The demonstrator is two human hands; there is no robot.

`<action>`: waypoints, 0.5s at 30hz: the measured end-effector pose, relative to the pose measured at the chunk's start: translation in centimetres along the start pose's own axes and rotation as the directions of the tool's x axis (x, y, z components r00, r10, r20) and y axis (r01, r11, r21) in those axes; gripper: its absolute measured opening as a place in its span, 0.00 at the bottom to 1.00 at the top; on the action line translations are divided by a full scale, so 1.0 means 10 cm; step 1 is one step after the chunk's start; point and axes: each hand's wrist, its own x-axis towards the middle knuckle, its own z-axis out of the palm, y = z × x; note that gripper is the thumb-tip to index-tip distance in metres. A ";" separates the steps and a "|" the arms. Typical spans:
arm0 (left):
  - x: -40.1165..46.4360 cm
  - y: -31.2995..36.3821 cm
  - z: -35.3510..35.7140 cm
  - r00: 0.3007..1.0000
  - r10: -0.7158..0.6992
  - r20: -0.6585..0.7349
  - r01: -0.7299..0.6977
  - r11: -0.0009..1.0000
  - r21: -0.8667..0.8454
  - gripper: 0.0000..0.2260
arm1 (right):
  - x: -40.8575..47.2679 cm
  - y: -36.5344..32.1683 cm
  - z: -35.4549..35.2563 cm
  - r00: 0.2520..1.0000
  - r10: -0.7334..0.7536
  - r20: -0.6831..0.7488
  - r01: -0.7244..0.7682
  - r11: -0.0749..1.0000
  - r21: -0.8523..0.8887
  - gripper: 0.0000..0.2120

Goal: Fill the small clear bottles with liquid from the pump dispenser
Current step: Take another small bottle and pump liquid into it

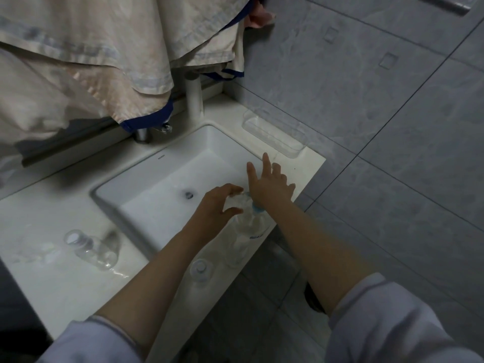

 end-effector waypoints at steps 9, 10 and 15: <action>0.05 -0.06 0.06 0.999 -0.006 -0.035 0.006 1.000 -0.019 0.20 | -0.01 0.00 0.01 1.000 0.005 -0.027 -0.004 1.000 0.014 0.34; 0.05 -0.07 0.06 0.999 0.008 -0.043 -0.009 1.000 -0.016 0.20 | -0.01 0.01 0.02 1.000 0.013 -0.021 -0.013 1.000 0.012 0.33; 0.07 -0.11 0.09 0.998 0.023 -0.051 -0.022 0.999 0.028 0.20 | 0.00 -0.01 0.04 1.000 0.016 0.004 -0.017 1.000 0.024 0.33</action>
